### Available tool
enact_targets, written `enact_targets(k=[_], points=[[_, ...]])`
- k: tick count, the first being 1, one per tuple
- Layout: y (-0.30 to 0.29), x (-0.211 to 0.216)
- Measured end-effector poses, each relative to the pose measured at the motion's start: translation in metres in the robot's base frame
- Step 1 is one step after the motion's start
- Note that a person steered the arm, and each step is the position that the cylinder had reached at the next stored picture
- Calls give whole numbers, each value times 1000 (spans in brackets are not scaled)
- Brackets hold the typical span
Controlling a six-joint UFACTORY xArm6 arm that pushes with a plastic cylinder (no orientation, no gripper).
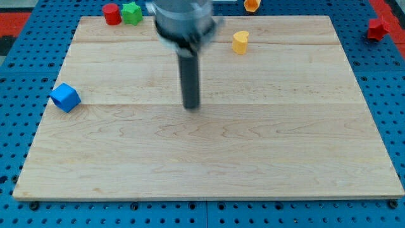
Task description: Move your arm to the bottom center of the board
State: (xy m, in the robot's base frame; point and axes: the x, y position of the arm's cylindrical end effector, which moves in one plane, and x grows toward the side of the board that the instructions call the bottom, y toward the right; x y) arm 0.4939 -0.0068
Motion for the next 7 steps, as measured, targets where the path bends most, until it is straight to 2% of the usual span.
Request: enact_targets(k=[1,2,3,4,5,6,7], points=[[-9,-11],[-41,-99],[-47,-168],[-19,-59],[-101,-12],[16,-3],[123,93]])
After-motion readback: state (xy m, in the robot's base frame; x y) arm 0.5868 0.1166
